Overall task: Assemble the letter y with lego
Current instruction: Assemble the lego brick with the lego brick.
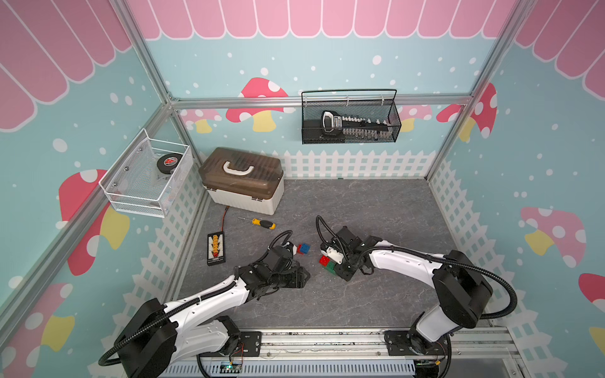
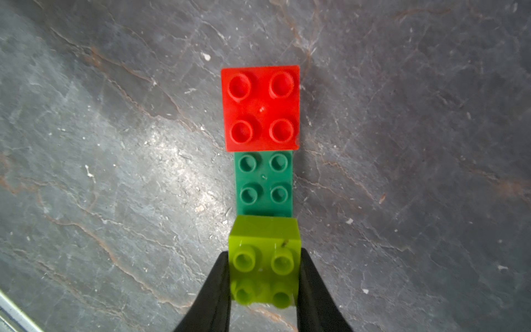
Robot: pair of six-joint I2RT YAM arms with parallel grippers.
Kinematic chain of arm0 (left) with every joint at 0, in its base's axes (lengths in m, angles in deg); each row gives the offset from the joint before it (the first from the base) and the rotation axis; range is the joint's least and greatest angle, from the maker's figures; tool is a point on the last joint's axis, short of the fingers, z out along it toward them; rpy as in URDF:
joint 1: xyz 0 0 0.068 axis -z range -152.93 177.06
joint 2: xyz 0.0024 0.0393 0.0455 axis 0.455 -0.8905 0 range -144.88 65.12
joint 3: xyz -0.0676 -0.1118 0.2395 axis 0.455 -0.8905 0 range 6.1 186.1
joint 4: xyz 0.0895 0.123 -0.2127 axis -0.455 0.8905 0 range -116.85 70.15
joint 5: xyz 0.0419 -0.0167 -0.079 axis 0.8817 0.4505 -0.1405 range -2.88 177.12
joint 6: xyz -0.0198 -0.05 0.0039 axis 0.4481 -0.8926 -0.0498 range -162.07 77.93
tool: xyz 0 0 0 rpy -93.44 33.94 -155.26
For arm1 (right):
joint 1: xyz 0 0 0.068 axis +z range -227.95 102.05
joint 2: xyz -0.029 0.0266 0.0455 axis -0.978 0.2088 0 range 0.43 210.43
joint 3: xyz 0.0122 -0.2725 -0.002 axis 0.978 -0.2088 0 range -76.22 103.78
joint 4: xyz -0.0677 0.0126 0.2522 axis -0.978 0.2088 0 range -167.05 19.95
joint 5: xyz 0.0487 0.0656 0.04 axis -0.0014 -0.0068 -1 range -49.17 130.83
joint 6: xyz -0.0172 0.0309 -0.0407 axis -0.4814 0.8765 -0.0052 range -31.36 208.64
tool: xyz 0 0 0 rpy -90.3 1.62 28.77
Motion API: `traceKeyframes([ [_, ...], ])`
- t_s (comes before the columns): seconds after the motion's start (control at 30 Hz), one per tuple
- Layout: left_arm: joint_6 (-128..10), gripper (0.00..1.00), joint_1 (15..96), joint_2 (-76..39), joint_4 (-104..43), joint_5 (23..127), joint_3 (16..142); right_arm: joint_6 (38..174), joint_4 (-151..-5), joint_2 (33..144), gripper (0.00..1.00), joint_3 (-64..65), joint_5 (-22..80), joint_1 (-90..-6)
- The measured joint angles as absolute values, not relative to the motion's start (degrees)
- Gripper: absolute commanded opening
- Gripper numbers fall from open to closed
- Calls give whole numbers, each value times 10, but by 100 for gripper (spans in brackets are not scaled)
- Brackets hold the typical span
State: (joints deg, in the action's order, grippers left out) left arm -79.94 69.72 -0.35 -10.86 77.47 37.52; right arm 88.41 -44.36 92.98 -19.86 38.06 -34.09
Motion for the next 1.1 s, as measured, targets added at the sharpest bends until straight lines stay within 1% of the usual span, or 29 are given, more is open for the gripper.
traceKeyframes([
  [0.27, -798, 69, 695, -3, -109, 775, 375, 879, -441, 936, 28, -193, 379, -341],
  [0.5, -794, 69, 691, -3, -108, 775, 375, 868, -410, 965, 27, -157, 376, -348],
  [1.1, -791, 68, 679, -3, -109, 774, 375, 835, -408, 962, 28, -161, 358, -375],
])
